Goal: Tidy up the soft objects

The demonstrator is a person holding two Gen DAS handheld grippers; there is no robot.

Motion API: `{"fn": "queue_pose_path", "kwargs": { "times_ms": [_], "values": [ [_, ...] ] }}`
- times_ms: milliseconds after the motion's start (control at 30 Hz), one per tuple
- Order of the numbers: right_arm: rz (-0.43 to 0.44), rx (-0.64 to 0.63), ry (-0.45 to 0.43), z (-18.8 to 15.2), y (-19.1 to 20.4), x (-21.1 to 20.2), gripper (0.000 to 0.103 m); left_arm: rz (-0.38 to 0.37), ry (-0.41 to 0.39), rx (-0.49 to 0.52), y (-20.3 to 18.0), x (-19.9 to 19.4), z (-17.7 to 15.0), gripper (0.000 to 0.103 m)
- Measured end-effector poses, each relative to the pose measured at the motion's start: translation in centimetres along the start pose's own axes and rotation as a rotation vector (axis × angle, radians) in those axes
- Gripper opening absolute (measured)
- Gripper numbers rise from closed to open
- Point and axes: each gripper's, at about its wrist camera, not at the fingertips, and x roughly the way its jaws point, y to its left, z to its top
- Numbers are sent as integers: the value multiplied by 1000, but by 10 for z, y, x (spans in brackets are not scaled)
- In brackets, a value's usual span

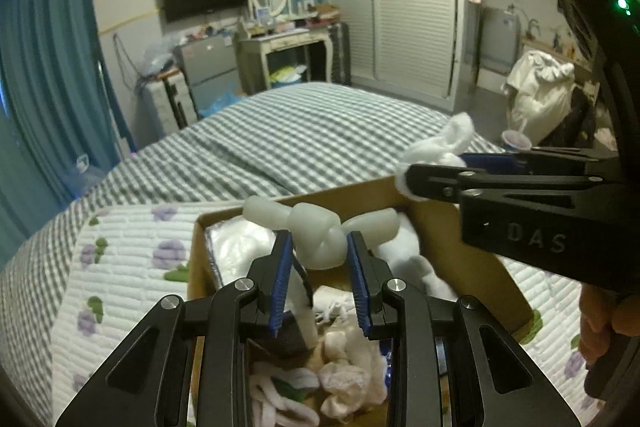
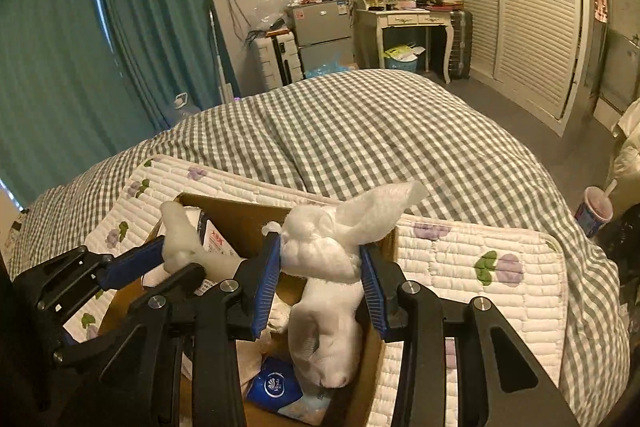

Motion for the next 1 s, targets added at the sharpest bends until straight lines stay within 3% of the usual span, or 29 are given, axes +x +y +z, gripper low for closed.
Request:
{"fn": "queue_pose_path", "kwargs": {
  "times_ms": [67,100,167,233,433,700,867,933,1000],
  "values": [
    [8,2,0,0,2,0,47,-15,5,10,-4,0,1,33],
    [8,8,0,0,3,-1,57,-21,6,10,-5,-2,1,34],
    [-9,13,-17,3,7,-12,64,-18,15,9,-7,-5,3,49],
    [-15,11,-28,6,9,-26,64,8,-6,10,-9,-18,5,75],
    [-57,6,-100,22,21,-100,64,49,-90,-18,-1,-83,25,76],
    [-122,-61,-253,26,65,-239,68,119,-270,-42,11,-212,43,76],
    [-158,-94,-358,-3,97,-309,85,131,-339,-66,23,-274,29,77],
    [-143,-88,-388,-20,106,-325,89,139,-361,-78,26,-290,19,89],
    [-146,-88,-410,-40,114,-335,92,151,-391,-81,28,-302,8,94]
  ]
}}
